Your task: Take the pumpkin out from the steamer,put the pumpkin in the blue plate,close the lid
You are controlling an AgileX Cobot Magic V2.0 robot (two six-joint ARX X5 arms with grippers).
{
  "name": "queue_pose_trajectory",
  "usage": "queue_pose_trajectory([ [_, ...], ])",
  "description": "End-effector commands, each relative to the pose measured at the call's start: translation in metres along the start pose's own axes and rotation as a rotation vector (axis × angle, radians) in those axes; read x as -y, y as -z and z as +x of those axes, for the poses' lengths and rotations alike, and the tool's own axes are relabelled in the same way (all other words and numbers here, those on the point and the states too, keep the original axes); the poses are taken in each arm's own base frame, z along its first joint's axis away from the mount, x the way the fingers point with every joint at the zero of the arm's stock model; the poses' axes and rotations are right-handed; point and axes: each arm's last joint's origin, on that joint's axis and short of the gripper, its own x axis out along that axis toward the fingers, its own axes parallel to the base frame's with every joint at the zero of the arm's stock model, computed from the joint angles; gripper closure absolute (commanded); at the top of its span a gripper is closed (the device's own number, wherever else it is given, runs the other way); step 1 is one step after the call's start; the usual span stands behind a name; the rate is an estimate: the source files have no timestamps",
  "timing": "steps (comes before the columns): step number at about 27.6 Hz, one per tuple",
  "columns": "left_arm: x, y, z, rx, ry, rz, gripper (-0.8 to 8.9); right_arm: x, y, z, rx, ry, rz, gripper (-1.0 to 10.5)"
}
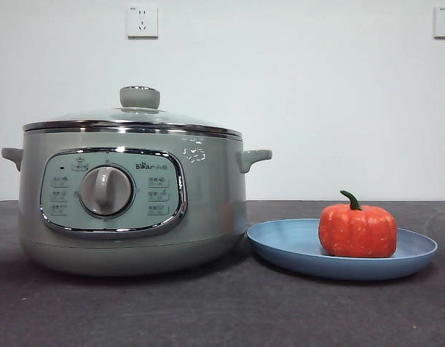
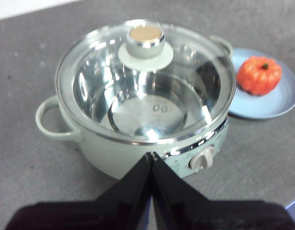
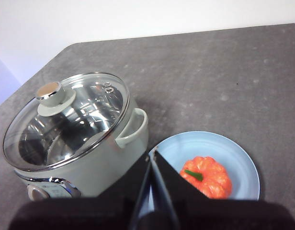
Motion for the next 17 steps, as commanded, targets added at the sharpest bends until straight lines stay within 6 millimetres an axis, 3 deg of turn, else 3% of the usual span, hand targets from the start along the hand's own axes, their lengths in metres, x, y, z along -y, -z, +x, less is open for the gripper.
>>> queue_pose_trajectory([
  [1,0.000,0.000,0.001,-0.003,0.001,-0.009,8.17,0.001,0.003,0.000,-0.013,0.008,0.012,9.5],
  [8,0.001,0.000,0.001,-0.002,0.004,-0.009,8.17,0.002,0.006,0.000,-0.049,0.018,0.009,9.5],
  [12,-0.008,0.009,-0.023,0.072,-0.033,-0.011,8.17,0.002,0.008,0.000,-0.067,0.023,0.007,9.5],
  [17,-0.020,0.019,-0.060,0.337,-0.175,-0.161,8.17,0.003,0.010,0.000,-0.093,0.030,0.005,9.5],
])
